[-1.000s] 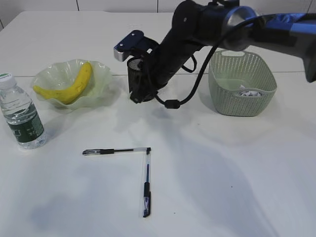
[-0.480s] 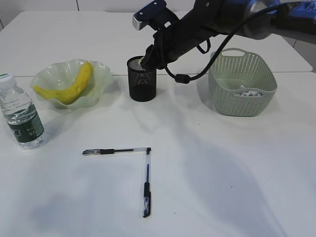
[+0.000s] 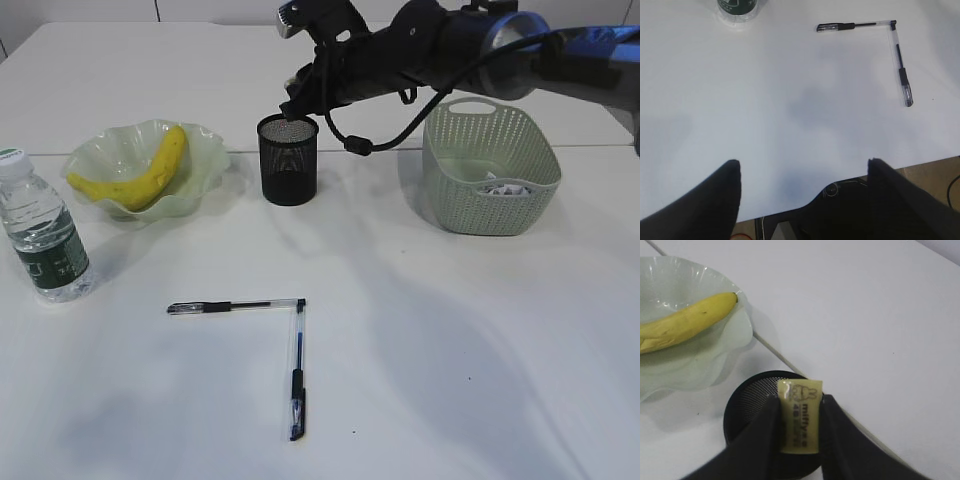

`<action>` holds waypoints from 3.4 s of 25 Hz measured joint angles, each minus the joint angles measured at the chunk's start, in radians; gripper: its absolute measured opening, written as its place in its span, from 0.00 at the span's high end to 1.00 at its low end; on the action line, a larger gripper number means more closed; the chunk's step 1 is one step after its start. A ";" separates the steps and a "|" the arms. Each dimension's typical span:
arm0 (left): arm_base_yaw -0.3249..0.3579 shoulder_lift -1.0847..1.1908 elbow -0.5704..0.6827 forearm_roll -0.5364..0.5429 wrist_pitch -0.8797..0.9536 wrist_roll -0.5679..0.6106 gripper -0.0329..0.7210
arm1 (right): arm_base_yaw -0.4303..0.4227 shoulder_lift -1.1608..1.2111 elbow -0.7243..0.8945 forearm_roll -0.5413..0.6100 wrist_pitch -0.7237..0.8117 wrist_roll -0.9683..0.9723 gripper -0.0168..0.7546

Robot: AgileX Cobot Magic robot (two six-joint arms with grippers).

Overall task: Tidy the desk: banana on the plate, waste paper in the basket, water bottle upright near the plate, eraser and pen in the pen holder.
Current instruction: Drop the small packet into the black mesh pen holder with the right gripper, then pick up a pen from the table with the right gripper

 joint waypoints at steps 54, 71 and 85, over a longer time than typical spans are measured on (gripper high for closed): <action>0.000 0.000 0.000 0.000 -0.002 0.000 0.21 | 0.000 0.060 0.000 0.147 -0.006 0.000 0.63; 0.000 0.000 0.000 0.000 0.019 0.000 0.21 | -0.018 -0.092 0.000 -0.361 0.572 0.663 0.66; 0.000 0.000 0.000 0.000 0.019 0.000 0.21 | -0.018 -0.264 0.018 -0.412 0.896 0.765 0.66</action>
